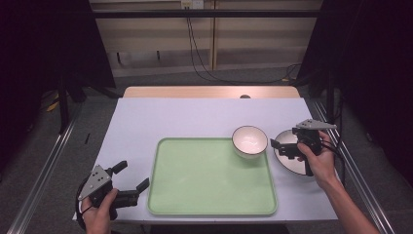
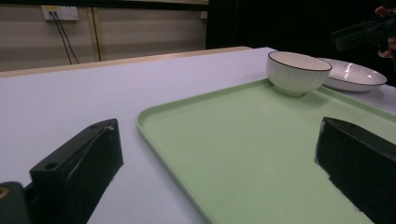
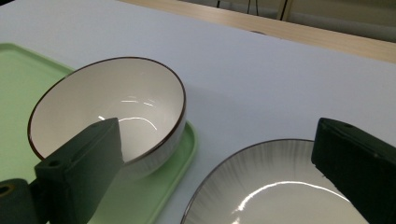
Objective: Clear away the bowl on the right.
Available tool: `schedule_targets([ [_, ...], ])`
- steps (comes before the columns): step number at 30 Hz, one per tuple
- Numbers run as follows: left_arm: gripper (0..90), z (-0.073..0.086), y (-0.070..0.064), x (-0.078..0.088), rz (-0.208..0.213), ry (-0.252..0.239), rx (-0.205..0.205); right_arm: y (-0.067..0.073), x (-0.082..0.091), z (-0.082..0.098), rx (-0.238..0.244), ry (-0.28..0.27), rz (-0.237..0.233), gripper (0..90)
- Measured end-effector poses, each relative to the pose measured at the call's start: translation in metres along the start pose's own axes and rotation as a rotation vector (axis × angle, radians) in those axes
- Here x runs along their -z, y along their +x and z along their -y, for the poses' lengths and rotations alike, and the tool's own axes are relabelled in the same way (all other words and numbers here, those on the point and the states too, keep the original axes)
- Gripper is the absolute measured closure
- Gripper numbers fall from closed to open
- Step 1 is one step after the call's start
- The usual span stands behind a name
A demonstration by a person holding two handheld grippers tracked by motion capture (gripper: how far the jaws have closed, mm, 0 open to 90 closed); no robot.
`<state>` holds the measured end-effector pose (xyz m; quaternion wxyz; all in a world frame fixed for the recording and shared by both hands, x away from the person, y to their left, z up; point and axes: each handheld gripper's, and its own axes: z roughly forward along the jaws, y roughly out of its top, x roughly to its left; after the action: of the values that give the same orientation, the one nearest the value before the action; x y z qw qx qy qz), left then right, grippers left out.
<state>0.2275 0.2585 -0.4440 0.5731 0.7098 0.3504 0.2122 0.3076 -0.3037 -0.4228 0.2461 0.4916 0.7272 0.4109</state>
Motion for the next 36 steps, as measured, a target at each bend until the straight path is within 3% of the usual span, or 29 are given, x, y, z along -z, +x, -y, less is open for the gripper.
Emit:
schedule_targets([
  [4,0.8,0.0,0.0,0.0,-0.001,-0.001,0.003,0.002,0.01,0.007,0.002,-0.015,0.016,1.6],
  [10,0.8,0.0,0.0,0.0,-0.002,0.0,0.001,0.012,0.024,0.019,0.014,-0.012,-0.01,1.6],
  [16,0.7,0.0,0.0,-0.001,-0.011,0.002,-0.002,0.021,0.036,0.034,0.018,-0.006,0.015,0.7],
  [28,0.7,0.0,0.0,0.001,-0.01,0.0,0.006,0.033,0.059,0.053,0.029,-0.011,0.005,0.6],
  [36,0.8,0.0,0.0,0.002,-0.016,-0.001,-0.002,0.027,0.073,0.07,-0.036,-0.038,0.0,0.6],
])
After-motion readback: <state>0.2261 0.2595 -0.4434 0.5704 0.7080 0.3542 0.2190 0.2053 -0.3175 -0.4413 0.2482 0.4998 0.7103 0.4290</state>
